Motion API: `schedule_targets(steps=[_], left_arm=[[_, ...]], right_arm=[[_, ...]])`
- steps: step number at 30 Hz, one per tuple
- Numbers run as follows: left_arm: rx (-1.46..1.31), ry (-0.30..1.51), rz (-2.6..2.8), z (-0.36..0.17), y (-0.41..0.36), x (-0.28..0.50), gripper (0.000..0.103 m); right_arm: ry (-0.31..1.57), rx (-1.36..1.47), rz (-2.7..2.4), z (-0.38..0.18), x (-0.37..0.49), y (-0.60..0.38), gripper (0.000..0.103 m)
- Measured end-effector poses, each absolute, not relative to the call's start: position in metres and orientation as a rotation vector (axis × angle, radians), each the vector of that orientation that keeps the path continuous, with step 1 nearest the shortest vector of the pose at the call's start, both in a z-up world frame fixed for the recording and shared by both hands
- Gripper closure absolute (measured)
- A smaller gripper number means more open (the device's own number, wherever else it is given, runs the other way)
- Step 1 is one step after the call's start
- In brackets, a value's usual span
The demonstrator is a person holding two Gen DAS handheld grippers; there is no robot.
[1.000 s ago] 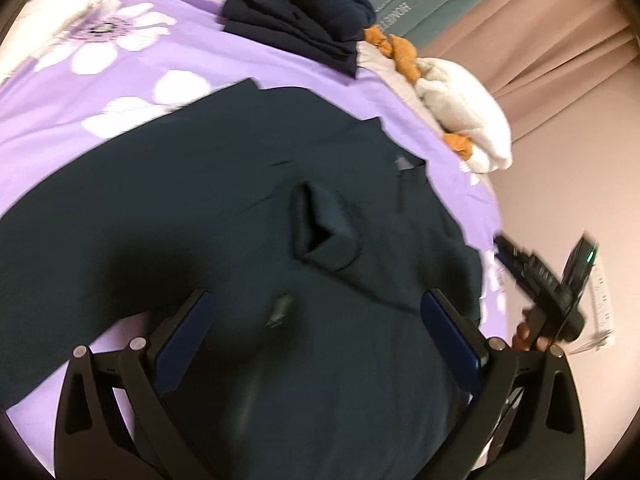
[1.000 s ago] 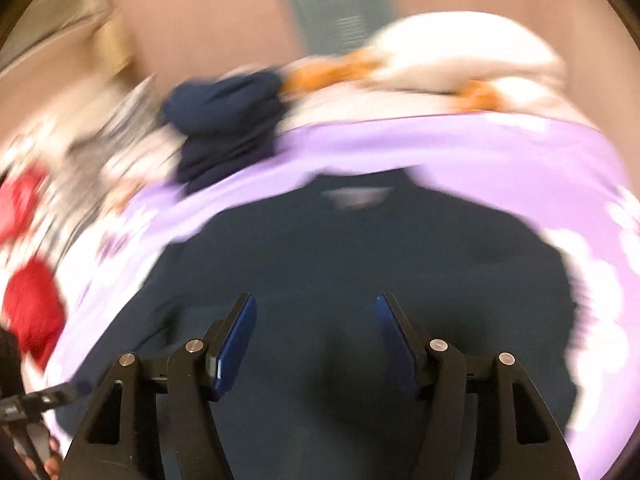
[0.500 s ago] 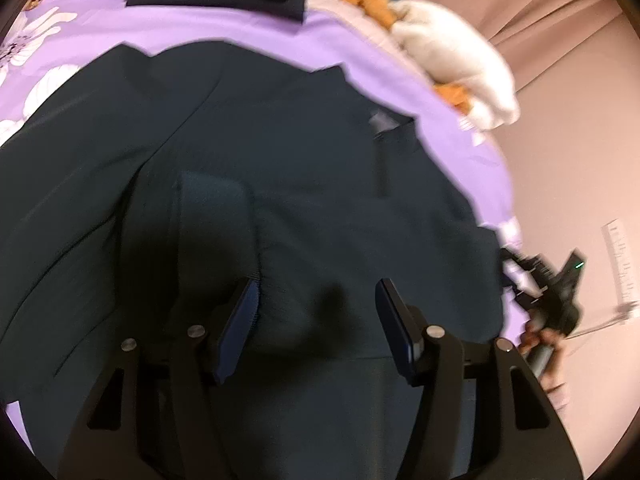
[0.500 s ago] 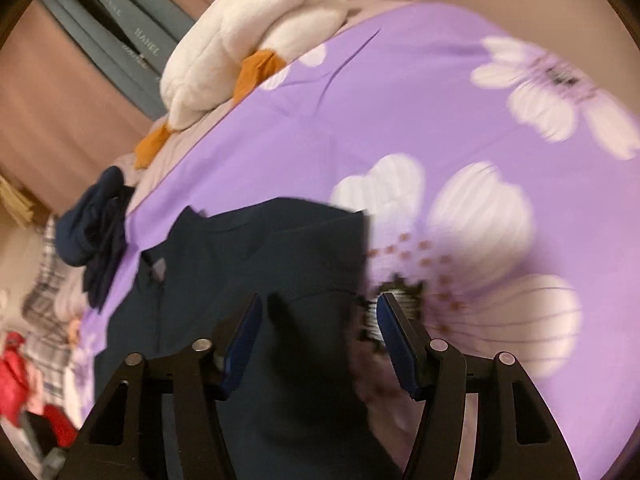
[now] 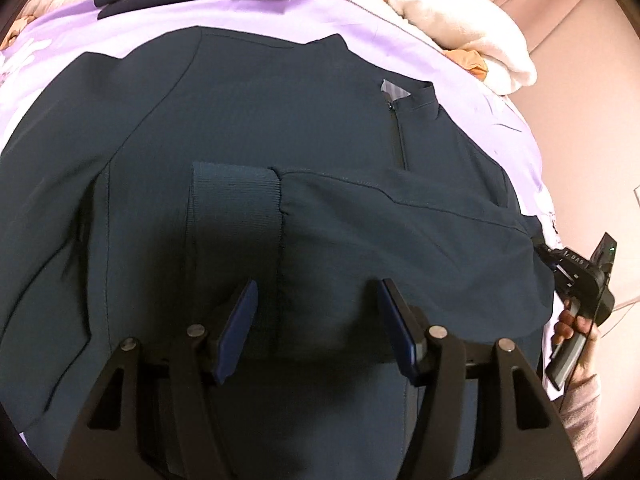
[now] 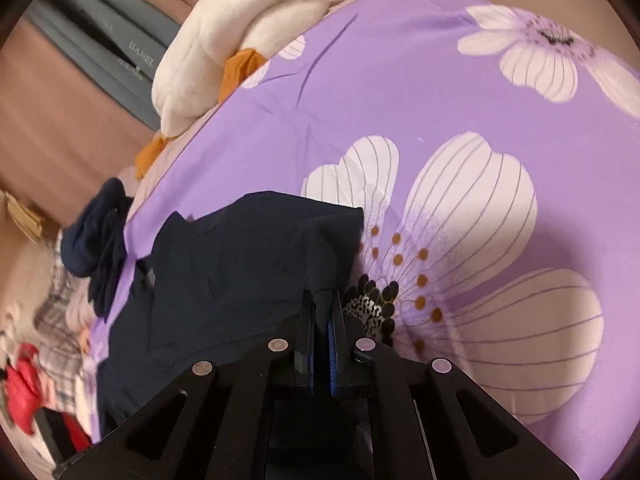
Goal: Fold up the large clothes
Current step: 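Open the right tool, release the sleeve cuff and withdraw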
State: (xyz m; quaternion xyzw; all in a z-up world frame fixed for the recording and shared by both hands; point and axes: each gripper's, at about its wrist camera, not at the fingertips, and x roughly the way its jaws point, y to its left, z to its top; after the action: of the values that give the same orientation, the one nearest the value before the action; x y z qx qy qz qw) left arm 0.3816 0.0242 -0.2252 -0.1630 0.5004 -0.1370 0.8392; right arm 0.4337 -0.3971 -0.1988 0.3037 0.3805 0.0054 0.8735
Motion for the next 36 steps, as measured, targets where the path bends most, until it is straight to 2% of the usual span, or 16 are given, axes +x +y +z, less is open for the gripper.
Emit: schedule_targets(steps=[3, 8, 10, 11, 12, 22, 23, 25, 27, 28, 33, 36], left_arm=[[-0.330, 1.072, -0.286, -0.226, 0.029, 0.382, 0.041], [-0.307, 1.082, -0.253, -0.227, 0.035, 0.382, 0.041], [-0.306, 1.081, -0.253, -0.229, 0.037, 0.383, 0.041], [-0.304, 1.081, -0.252, -0.229, 0.038, 0.383, 0.041], [-0.303, 1.080, -0.254, -0.229, 0.039, 0.382, 0.041], [-0.289, 1.088, -0.240, -0.230, 0.033, 0.386, 0.040], [-0.290, 1.089, -0.238, -0.230, 0.032, 0.387, 0.039], [-0.295, 1.091, -0.234, -0.230, 0.031, 0.387, 0.039], [-0.298, 1.090, -0.233, -0.230, 0.031, 0.388, 0.039], [-0.301, 1.090, -0.234, -0.230, 0.031, 0.388, 0.039], [-0.316, 1.082, -0.247, -0.232, 0.038, 0.387, 0.039], [-0.308, 1.078, -0.255, -0.233, 0.040, 0.387, 0.039]], right_arm=[[0.736, 0.605, 0.022, -0.175, 0.425, -0.390, 0.095], [0.696, 0.382, 0.068, -0.140, 0.392, -0.367, 0.094], [0.699, 0.358, 0.032, -0.136, 0.384, -0.374, 0.077], [0.700, 0.348, 0.003, -0.136, 0.379, -0.381, 0.056], [0.701, 0.340, -0.011, -0.136, 0.374, -0.386, 0.050], [0.826, 0.070, 0.071, -0.179, 0.329, -0.370, 0.051], [0.830, 0.056, 0.071, -0.181, 0.329, -0.367, 0.052], [0.827, 0.004, 0.080, -0.186, 0.340, -0.357, 0.063], [0.815, -0.055, 0.074, -0.187, 0.347, -0.347, 0.086], [0.812, -0.089, 0.070, -0.188, 0.350, -0.344, 0.093], [0.790, 0.056, 0.061, -0.192, 0.341, -0.369, 0.100], [0.814, 0.107, 0.055, -0.200, 0.336, -0.379, 0.100]])
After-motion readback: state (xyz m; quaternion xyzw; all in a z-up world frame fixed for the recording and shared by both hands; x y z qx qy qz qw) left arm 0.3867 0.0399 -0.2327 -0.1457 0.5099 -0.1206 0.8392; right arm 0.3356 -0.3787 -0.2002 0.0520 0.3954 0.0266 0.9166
